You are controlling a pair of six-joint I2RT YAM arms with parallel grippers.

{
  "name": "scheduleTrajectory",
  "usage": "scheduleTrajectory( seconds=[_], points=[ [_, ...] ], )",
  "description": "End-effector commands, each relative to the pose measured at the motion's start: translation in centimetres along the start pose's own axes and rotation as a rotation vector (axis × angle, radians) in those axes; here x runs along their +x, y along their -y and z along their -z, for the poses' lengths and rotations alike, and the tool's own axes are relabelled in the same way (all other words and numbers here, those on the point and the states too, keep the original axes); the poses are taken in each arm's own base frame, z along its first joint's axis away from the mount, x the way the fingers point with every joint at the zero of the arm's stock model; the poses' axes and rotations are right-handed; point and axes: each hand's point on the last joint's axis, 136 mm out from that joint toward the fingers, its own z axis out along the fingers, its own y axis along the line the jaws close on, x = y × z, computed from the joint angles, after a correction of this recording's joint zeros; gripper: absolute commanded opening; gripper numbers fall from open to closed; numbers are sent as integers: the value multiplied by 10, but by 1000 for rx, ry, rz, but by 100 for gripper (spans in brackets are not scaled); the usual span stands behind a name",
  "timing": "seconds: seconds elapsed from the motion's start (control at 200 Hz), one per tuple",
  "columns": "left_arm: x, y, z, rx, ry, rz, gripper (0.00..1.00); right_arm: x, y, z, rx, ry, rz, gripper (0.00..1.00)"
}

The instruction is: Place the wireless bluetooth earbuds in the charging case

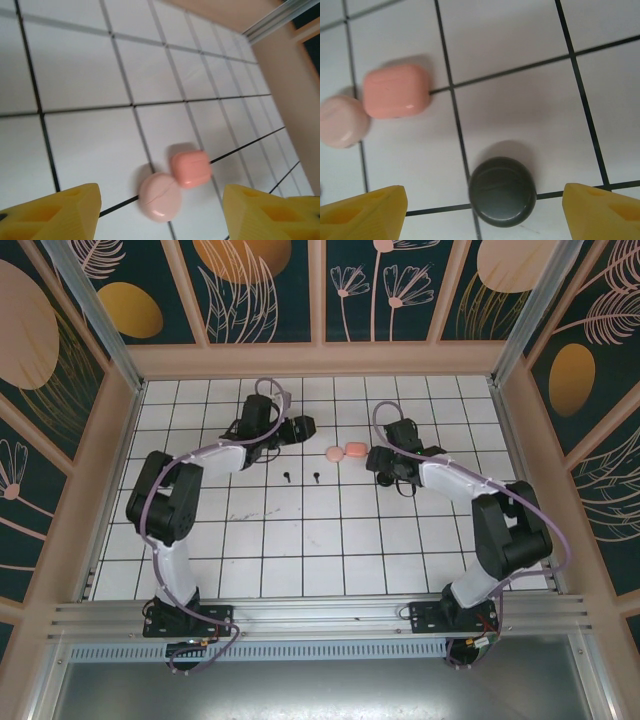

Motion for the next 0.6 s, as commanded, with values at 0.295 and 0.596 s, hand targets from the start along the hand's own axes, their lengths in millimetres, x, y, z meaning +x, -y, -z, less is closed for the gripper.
scheduleTrajectory(
  seconds=[0.295, 0.596],
  points=[
    [-51, 57, 73, 52, 224, -152, 66, 9, 7, -27, 73, -94, 108, 78],
    [-59, 57, 107, 6, 330, -165, 70, 16, 8, -43, 94, -161, 186, 73]
  ],
)
